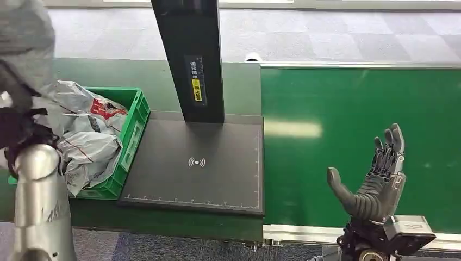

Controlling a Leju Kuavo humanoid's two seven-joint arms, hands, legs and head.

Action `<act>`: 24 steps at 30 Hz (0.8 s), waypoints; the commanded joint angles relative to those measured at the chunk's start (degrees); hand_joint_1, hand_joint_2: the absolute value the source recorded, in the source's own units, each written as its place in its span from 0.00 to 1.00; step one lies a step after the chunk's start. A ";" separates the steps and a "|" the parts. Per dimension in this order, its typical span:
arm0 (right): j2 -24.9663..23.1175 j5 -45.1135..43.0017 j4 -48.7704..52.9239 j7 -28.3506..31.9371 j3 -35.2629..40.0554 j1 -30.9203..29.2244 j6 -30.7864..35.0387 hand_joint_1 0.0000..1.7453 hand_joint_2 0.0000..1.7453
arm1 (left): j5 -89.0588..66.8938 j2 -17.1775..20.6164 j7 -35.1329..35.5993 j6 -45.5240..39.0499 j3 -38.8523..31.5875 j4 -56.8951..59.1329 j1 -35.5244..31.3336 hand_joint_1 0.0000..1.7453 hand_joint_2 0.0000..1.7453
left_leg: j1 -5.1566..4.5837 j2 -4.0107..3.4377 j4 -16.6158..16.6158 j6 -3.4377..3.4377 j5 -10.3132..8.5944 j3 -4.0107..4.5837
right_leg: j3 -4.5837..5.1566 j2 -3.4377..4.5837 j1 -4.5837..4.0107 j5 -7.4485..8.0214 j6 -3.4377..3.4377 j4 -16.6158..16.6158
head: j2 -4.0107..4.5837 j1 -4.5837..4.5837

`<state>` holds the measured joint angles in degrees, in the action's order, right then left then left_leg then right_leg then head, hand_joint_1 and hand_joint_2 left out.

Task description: Moved the parcel from conveyor to table for the left to box.

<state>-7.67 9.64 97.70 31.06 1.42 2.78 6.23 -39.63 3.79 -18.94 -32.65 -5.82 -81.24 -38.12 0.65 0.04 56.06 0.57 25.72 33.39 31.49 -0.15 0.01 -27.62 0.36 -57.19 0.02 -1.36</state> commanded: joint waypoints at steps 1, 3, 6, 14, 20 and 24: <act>2.29 -0.23 -4.82 -0.95 1.05 -2.22 -1.44 0.00 1.00 | -17.88 9.58 11.82 0.06 1.72 55.60 -19.84 1.00 1.00 | -0.04 -0.09 -0.27 0.00 -0.18 -0.18 | -0.11 0.10 0.04 0.19 -0.02 0.18 | 0.00 0.00; 2.65 -0.36 -5.06 -0.95 1.13 -1.86 -1.11 0.00 1.00 | -22.26 9.88 16.32 5.11 4.16 59.33 -20.97 1.00 1.00 | -0.03 -0.48 -0.31 -0.06 -0.14 -0.13 | 0.03 0.49 0.02 0.34 -0.04 0.29 | 0.00 0.00; 3.16 -0.49 -6.23 -1.00 1.34 -2.21 -1.21 0.00 1.00 | -26.23 10.21 20.75 12.38 6.23 62.25 -21.87 1.00 1.00 | -0.03 -0.51 -0.23 -0.02 -0.03 -0.01 | 0.10 0.55 0.02 0.18 -0.04 0.19 | 0.00 0.00; 3.66 -0.46 -8.39 -1.00 2.16 -3.75 -1.31 0.00 1.00 | -28.49 10.87 23.46 22.37 7.09 64.63 -22.56 1.00 1.00 | -0.03 -0.48 -0.05 0.02 0.03 0.26 | 0.39 0.60 0.02 0.15 -0.06 0.04 | 0.00 0.00; 3.49 -0.41 -9.79 -1.53 2.77 -4.17 -1.78 0.00 1.00 | -31.05 11.32 23.37 24.97 8.23 64.66 -21.86 0.99 1.00 | 0.00 -0.49 -0.03 0.02 0.04 0.31 | 0.43 0.65 -0.01 0.18 -0.05 0.03 | 0.00 -0.02; 3.53 -0.30 -9.92 -1.81 2.89 -4.25 -2.00 0.00 1.00 | -32.53 11.50 24.93 24.56 9.25 64.64 -21.98 0.96 1.00 | -0.01 -0.46 -0.07 0.00 0.04 0.26 | 0.36 0.60 -0.01 0.17 -0.08 0.07 | 0.00 0.00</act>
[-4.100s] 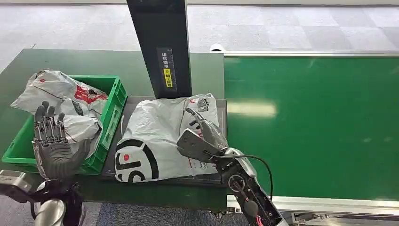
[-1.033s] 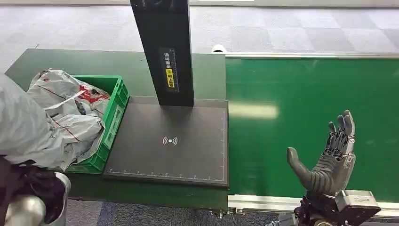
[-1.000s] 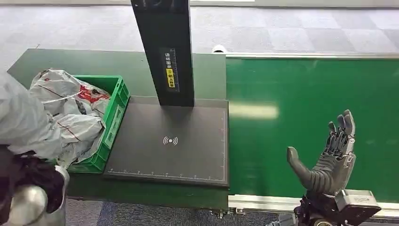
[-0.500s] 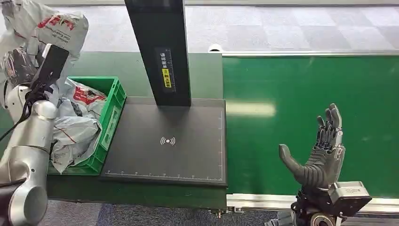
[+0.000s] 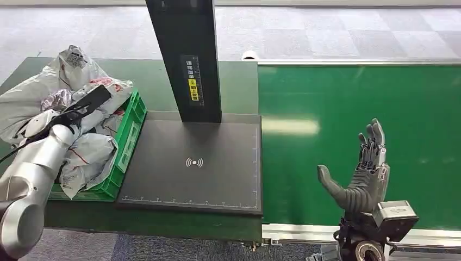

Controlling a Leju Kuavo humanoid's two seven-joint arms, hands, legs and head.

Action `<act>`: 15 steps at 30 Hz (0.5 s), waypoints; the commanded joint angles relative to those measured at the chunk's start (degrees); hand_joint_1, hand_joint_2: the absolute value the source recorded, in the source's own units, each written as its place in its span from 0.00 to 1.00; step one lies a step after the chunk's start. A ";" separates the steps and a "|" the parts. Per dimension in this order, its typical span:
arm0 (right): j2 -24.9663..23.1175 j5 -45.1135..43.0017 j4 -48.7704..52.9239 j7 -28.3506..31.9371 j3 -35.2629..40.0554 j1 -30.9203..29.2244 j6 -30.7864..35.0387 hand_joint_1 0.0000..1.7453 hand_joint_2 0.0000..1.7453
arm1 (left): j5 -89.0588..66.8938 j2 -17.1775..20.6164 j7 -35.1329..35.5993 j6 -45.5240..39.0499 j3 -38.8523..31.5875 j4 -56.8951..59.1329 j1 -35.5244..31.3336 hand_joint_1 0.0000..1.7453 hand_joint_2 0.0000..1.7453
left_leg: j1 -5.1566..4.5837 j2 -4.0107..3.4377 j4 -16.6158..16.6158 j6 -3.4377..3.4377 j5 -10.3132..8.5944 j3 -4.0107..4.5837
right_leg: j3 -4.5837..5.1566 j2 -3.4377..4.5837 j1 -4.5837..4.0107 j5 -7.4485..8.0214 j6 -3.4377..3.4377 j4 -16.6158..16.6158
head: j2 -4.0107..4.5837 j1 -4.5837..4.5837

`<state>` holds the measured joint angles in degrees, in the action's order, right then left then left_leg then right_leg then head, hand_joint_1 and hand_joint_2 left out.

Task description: Moved the parcel from conveyor to table for the left to box.

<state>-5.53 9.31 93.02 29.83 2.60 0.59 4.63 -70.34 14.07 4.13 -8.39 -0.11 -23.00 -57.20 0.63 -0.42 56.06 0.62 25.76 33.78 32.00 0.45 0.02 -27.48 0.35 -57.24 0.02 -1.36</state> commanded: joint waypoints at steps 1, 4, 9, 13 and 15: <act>1.21 0.09 -5.30 -0.91 1.69 -2.06 -0.56 0.00 1.00 | -2.06 1.15 3.15 -1.72 2.96 6.10 -2.84 0.69 1.00 | 0.01 0.01 -0.03 -0.03 0.00 -0.06 | -0.08 -0.01 -0.01 0.01 -0.04 0.06 | 0.00 0.00; 0.67 0.49 -4.57 -2.25 1.83 -1.63 -0.49 0.00 1.00 | -0.55 0.54 1.90 -17.04 -1.44 3.06 -1.99 0.00 1.00 | 0.02 -0.01 -0.07 -0.03 -0.01 -0.11 | -0.12 0.01 -0.02 0.03 -0.05 0.09 | 0.00 0.00; 1.43 -0.17 -4.68 -2.99 2.67 -1.03 1.71 0.00 1.00 | -7.14 -3.40 -10.25 -31.61 -10.15 -25.08 7.08 0.00 1.00 | 0.03 0.07 -0.03 -0.03 -0.01 0.00 | -0.04 -0.08 -0.03 0.01 -0.04 0.09 | 0.00 0.00; 1.85 -0.35 -5.37 -2.11 2.87 0.15 3.69 0.00 1.00 | -2.43 -12.92 -27.32 -31.61 -20.14 -43.30 11.24 0.00 1.00 | 0.08 0.41 0.02 -0.07 -0.04 0.08 | -0.08 -0.40 -0.08 -0.01 -0.09 0.16 | 0.00 0.00; 1.89 -0.46 -5.49 -1.65 2.79 0.43 4.04 0.00 1.00 | -1.69 -14.63 -29.53 -31.61 -20.59 -45.97 11.81 0.00 1.00 | 0.02 0.23 0.00 -0.09 -0.01 -0.02 | -0.10 -0.24 -0.01 -0.01 -0.11 0.17 | 0.00 0.02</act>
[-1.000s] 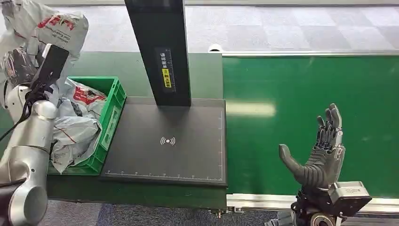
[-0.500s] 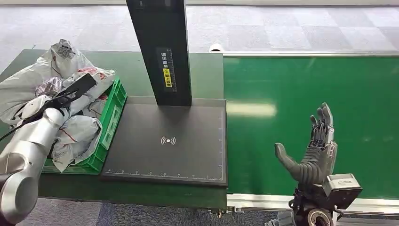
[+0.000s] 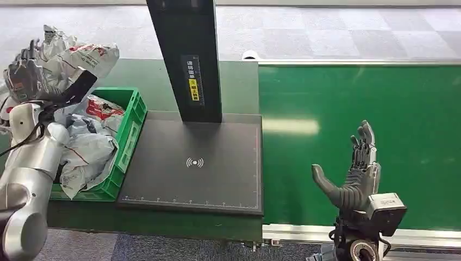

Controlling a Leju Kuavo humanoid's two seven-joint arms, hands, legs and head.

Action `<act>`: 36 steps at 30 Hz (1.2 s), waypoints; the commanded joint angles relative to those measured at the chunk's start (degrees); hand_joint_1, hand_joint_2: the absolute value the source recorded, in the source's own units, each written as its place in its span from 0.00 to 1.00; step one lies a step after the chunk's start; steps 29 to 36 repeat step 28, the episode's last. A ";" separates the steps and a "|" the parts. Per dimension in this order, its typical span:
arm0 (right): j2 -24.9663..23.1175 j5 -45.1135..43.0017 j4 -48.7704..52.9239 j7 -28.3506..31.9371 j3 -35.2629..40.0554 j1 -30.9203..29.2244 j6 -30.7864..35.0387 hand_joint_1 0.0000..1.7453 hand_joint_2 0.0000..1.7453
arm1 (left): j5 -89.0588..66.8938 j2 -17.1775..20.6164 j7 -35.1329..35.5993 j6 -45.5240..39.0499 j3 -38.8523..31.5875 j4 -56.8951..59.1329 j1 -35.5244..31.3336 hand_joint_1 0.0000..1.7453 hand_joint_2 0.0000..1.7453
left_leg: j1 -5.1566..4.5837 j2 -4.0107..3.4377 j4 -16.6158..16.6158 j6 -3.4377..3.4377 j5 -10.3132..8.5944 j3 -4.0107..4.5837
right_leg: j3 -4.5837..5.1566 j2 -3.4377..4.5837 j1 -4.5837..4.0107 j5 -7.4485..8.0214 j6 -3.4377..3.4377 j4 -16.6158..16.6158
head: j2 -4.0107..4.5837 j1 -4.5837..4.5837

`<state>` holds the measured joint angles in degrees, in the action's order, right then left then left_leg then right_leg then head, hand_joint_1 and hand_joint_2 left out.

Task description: Moved the parcel from conveyor to table for the left to box.

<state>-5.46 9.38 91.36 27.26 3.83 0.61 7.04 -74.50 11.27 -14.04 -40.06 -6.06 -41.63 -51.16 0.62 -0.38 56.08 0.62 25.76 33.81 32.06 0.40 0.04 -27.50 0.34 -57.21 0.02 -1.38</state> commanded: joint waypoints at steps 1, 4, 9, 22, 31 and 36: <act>1.82 -0.53 -3.83 0.93 1.56 0.41 1.64 0.00 1.00 | 2.47 -11.82 -11.35 0.06 -14.64 -27.33 5.77 0.00 1.00 | 0.00 0.16 -0.04 -0.08 -0.01 -0.02 | -0.17 -0.19 -0.01 0.01 -0.10 0.13 | 0.00 0.04; 1.82 -0.53 -3.83 0.93 1.56 0.41 1.64 0.00 1.00 | 2.47 -11.82 -11.35 0.06 -14.64 -27.33 5.77 0.00 1.00 | -0.03 -0.20 -0.07 -0.04 0.04 -0.06 | -0.09 0.10 0.02 0.05 -0.05 0.10 | 0.00 0.02; 1.82 -0.53 -3.83 0.93 1.56 0.41 1.64 0.00 1.00 | 2.47 -11.82 -11.35 0.06 -14.64 -27.33 5.77 0.00 1.00 | 0.00 0.04 -0.07 -0.04 0.03 -0.09 | -0.12 0.00 0.00 0.03 -0.04 0.10 | 0.00 0.00; 1.95 -0.89 -3.62 1.34 1.60 1.13 2.32 0.00 1.00 | 10.75 -16.51 -25.42 0.06 -19.77 -30.58 6.10 0.00 1.00 | 0.01 0.03 -0.09 -0.04 0.02 -0.10 | -0.16 -0.01 -0.02 0.03 -0.04 0.10 | 0.00 0.00; 1.73 -1.24 -4.00 2.58 1.11 2.01 2.85 0.00 1.00 | 21.37 -17.97 -25.96 0.06 -6.87 -52.06 19.45 0.00 1.00 | 0.01 -0.02 -0.11 -0.07 0.09 -0.14 | -0.21 0.05 -0.02 0.01 -0.07 0.18 | 0.00 0.02; 1.73 -1.24 -4.00 2.58 1.11 2.01 2.85 0.00 1.00 | 21.37 -17.97 -25.96 0.06 -6.87 -52.06 19.45 0.00 1.00 | 0.01 -0.02 -0.11 -0.07 0.09 -0.14 | -0.21 0.05 -0.02 0.01 -0.07 0.18 | 0.00 0.02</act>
